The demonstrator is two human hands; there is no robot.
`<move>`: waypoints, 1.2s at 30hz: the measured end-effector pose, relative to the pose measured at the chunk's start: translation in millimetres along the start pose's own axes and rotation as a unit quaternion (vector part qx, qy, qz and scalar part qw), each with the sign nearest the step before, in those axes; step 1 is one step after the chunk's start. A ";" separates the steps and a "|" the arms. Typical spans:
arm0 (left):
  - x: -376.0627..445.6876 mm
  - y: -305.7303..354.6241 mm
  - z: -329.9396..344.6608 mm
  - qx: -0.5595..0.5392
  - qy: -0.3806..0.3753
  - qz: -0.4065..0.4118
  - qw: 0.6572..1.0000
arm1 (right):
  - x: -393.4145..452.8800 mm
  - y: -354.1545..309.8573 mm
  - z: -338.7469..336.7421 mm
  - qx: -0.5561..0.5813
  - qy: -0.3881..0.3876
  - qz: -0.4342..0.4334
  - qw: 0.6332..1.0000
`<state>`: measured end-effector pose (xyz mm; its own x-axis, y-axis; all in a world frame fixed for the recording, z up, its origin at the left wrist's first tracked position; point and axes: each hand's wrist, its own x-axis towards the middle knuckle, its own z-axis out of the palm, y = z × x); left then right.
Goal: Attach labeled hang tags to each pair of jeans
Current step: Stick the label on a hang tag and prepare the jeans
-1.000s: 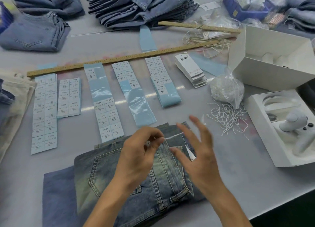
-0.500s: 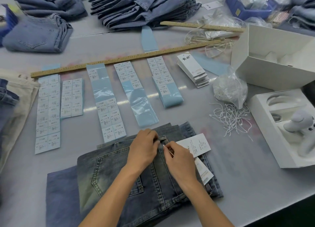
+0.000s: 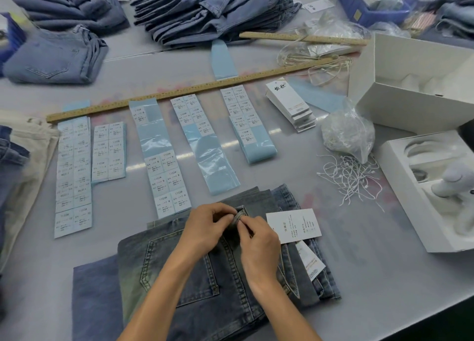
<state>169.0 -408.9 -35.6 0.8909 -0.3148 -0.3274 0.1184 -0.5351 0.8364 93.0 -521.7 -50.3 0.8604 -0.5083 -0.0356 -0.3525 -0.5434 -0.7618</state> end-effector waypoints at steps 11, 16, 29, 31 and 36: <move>-0.2 2.6 -11.9 -0.248 0.077 -0.042 0.965 | -0.9 -6.2 -39.8 -0.068 -0.015 -0.157 0.985; -6.5 16.6 -45.5 -0.466 0.106 -0.006 0.878 | 8.1 26.0 -60.8 -0.154 -0.121 -0.107 0.975; -10.0 24.8 -47.2 -0.514 0.180 -0.034 0.838 | 43.2 -1.1 -102.9 -0.066 -0.123 -0.108 0.984; -7.3 28.1 -45.7 -0.513 0.171 -0.033 0.841 | 50.7 3.9 -98.1 -0.010 -0.196 -0.013 0.980; -1.0 37.7 -42.3 -0.467 0.157 0.001 0.870 | 41.2 25.5 -75.9 -0.100 -0.180 -0.035 0.978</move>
<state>191.1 -395.6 14.8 0.9499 -0.0072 -0.3124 0.2913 0.3824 0.8769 91.5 -607.2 -22.1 0.9462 -0.2158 -0.2412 -0.3218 -0.7069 -0.6298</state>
